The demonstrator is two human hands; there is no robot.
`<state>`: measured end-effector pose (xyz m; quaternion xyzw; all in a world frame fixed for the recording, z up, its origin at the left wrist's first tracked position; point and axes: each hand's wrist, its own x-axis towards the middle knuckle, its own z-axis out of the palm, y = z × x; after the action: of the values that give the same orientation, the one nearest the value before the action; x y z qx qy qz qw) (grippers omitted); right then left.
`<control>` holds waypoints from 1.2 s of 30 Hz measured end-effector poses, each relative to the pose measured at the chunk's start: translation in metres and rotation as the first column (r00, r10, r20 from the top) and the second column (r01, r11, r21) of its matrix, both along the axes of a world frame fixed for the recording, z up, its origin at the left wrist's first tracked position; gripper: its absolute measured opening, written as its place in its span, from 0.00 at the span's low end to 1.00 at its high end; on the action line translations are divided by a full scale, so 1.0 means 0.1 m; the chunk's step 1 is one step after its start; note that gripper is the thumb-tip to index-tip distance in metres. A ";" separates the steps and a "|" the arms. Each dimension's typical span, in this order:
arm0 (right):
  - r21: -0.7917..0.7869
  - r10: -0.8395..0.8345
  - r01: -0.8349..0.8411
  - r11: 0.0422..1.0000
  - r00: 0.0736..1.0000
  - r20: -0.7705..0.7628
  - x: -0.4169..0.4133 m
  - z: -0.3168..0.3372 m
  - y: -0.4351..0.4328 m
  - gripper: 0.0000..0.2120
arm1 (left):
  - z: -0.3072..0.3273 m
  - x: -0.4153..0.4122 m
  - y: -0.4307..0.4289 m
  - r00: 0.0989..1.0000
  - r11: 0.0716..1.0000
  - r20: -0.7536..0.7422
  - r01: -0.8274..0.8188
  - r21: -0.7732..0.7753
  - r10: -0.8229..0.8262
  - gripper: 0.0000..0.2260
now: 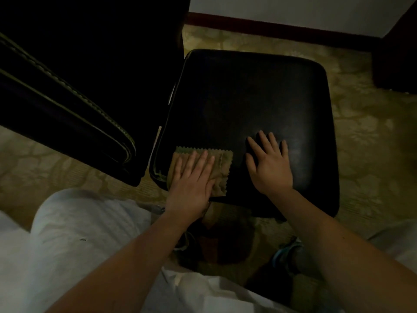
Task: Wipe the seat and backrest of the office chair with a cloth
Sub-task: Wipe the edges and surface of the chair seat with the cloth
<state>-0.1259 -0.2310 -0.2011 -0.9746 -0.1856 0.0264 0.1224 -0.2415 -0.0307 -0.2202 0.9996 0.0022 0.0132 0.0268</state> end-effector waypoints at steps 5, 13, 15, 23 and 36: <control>-0.034 -0.021 0.021 0.999 1.000 0.008 -0.03 -0.01 0.05 0.29 | 0.00 0.03 -0.42 0.979 0.977 0.021 -0.203 -0.072 0.205 0.26; 0.005 -0.012 0.012 1.000 1.000 0.018 -0.02 -0.01 0.02 0.27 | 0.01 0.00 -0.03 1.000 0.999 -0.021 0.018 -0.035 -0.019 0.26; 0.015 -0.015 0.015 1.000 1.000 0.010 -0.03 -0.01 0.02 0.28 | 0.01 0.00 0.11 0.999 0.999 -0.030 -0.018 -0.047 0.016 0.26; 0.016 -0.008 0.009 1.000 0.999 -0.045 0.02 0.08 0.21 0.26 | 0.00 -0.01 -0.22 0.974 0.969 0.029 -0.223 -0.104 0.227 0.26; 0.002 0.006 -0.006 1.000 1.000 0.012 0.01 -0.03 0.20 0.27 | -0.01 -0.04 0.13 0.999 0.999 0.002 0.036 -0.018 -0.036 0.26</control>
<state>-0.1248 -0.2112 -0.2045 -0.9740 -0.1895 0.0205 0.1224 -0.2453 -0.0172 -0.2213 0.9991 -0.0155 0.0137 0.0362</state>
